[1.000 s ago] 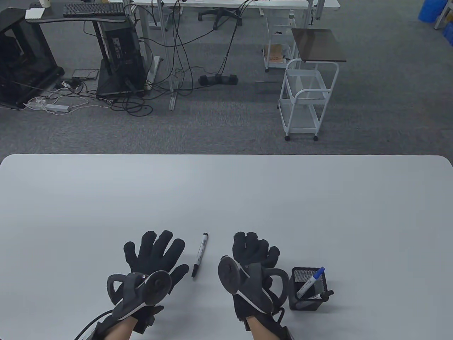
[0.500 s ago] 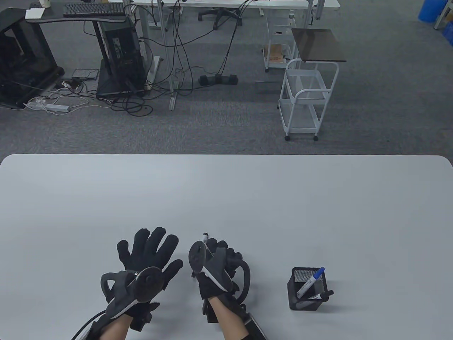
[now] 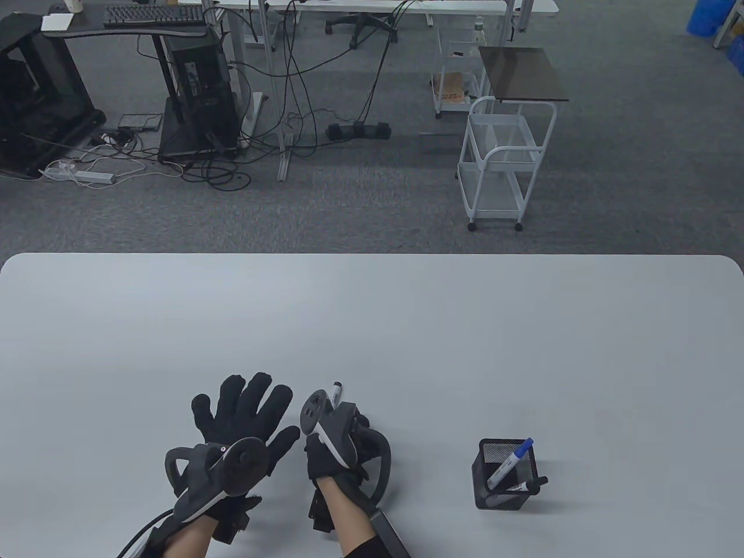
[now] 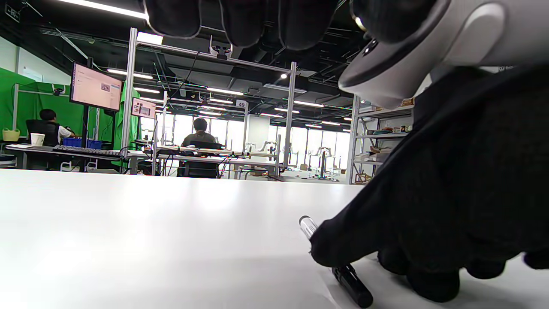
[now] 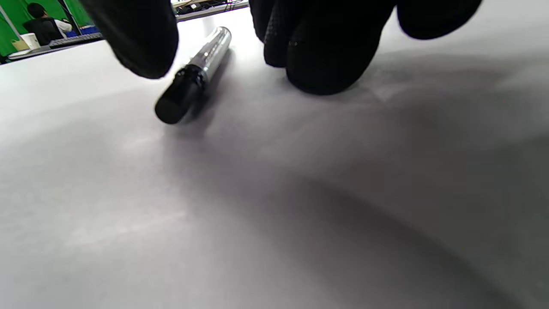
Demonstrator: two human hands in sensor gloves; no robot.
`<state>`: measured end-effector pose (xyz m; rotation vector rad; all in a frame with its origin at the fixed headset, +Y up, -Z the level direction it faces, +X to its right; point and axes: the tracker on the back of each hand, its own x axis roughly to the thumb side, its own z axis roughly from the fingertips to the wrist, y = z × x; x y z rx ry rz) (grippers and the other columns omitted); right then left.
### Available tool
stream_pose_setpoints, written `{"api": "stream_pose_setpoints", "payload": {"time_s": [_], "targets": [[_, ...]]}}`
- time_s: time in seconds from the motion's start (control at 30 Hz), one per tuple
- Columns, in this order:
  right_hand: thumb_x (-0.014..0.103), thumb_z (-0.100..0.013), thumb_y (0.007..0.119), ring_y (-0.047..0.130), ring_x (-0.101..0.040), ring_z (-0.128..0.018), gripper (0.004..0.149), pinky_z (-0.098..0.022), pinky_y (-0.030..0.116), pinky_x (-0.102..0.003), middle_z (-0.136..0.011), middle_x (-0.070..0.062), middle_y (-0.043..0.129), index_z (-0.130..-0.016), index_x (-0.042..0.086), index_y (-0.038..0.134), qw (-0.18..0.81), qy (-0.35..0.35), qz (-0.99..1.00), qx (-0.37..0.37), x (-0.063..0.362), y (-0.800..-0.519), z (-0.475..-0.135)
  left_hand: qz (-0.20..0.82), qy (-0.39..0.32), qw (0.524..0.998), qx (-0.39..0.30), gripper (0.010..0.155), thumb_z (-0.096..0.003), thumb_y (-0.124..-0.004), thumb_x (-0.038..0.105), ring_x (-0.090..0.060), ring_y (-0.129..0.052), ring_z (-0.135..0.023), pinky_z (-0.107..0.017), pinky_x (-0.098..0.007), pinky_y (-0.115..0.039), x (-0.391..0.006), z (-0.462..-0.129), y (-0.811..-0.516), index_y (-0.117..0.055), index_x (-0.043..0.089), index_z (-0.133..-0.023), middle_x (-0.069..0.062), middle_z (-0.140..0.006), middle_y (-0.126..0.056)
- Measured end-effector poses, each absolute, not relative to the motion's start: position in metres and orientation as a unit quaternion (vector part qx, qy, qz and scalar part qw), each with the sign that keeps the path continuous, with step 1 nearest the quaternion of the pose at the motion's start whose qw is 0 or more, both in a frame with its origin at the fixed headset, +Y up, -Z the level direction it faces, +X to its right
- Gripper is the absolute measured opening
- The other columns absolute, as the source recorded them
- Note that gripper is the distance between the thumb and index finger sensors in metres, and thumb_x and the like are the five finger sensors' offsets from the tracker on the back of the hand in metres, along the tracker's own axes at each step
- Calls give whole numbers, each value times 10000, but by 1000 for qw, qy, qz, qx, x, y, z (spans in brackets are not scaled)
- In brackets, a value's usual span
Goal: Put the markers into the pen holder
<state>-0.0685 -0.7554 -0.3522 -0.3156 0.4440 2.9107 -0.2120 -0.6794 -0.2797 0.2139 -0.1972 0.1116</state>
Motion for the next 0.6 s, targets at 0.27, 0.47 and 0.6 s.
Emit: {"api": "stream_pose_setpoints", "payload": {"time_s": [0.27,0.47,0.6], "targets": [[511,-657,657,813,-362,-675,846,-540,538,-724,-901,-317,645,-1067,-182,398,70,207,966,-139,-75,-758,-361,55,-101,988,108,663,-576,-592,641,-474,-374,-1247,-769,-788,-248,-211,-279,-680,-464,427,-1190,15,-1336,-382],[485,-669,652,837,-320,-642,783,-540,561,-707,-867,-266,671,-1055,-158,429,50,212,962,-164,-76,-756,-361,55,-102,987,112,666,-576,-594,641,-475,-371,-1247,-769,-787,-247,-211,-279,-680,-460,425,-1191,20,-1335,-382],[446,-673,658,857,-293,-619,728,-540,575,-695,-844,-237,697,-1045,-148,460,53,210,961,-172,-75,-755,-360,55,-103,987,112,667,-576,-594,642,-476,-371,-1247,-769,-788,-246,-210,-279,-680,-461,424,-1192,19,-1336,-381]]}}
